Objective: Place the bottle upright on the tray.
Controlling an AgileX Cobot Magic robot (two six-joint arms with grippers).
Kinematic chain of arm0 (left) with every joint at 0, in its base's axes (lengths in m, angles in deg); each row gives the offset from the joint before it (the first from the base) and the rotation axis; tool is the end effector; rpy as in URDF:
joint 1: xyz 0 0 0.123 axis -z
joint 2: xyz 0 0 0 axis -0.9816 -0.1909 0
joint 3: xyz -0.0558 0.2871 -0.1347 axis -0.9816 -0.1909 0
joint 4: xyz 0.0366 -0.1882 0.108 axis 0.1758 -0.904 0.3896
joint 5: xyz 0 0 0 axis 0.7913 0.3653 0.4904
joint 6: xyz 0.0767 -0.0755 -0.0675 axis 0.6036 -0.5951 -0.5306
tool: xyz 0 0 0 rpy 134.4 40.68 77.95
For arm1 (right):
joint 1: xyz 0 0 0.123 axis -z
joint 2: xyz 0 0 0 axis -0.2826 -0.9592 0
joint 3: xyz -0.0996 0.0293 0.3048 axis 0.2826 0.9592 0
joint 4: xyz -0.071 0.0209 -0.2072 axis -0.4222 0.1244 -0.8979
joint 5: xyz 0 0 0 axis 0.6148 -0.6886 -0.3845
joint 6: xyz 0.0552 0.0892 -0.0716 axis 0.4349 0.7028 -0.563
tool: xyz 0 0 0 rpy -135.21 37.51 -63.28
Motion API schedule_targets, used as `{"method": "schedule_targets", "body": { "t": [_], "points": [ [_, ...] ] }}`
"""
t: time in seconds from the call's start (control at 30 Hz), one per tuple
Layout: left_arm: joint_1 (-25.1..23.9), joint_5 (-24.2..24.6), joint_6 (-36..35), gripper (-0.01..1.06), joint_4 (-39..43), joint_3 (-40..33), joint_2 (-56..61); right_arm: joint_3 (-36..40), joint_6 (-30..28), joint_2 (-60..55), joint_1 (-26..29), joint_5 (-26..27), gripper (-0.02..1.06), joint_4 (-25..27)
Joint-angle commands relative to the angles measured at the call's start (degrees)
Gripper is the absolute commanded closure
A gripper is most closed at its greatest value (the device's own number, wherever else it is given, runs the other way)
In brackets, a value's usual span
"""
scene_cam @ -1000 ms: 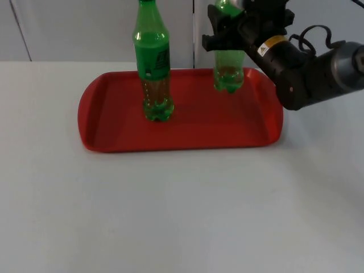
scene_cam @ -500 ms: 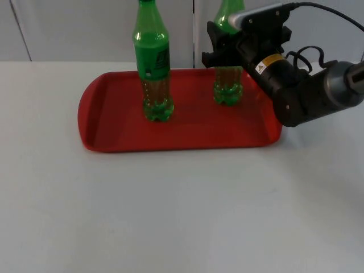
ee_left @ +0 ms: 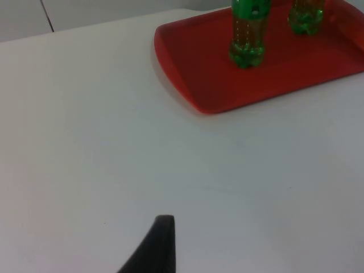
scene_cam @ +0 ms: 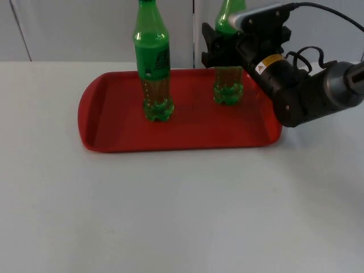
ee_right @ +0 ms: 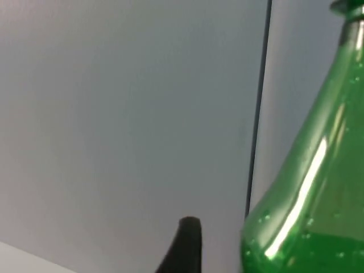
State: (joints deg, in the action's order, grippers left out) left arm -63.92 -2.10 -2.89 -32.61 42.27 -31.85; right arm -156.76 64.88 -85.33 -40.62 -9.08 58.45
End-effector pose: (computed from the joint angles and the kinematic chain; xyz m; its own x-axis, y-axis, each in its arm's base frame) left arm -0.0379 0.0094 0.2429 -0.4562 0.1462 -0.8778 0.2762 0.9610 0.0166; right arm 0.5385 0.2468 0.1415 0.2407 -0.0200 -0.9704 -0.4160 0.9012 -0.1217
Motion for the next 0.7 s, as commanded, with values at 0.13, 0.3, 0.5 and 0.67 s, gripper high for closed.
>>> {"method": "schedule_targets", "body": {
  "t": [0.13, 0.3, 0.5, 0.67],
  "points": [
    [0.31, -0.31, -0.24, 0.00, 0.10, -0.28, 0.23, -0.32, -0.18, -0.27, 0.22, 1.42, 0.27, 0.00],
    [0.31, -0.31, -0.24, 0.00, 0.10, -0.28, 0.23, -0.32, -0.18, -0.27, 0.22, 1.50, 0.27, -0.45],
    [0.31, -0.31, -0.24, 0.00, 0.10, -0.28, 0.23, -0.32, -0.01, -0.27, 0.22, 1.38, -0.01, -0.45],
    [0.31, -0.31, -0.24, 0.00, 0.10, -0.28, 0.23, -0.32, 1.29, 0.69, 0.11, -3.85, -0.01, -0.45]
  ]
}}
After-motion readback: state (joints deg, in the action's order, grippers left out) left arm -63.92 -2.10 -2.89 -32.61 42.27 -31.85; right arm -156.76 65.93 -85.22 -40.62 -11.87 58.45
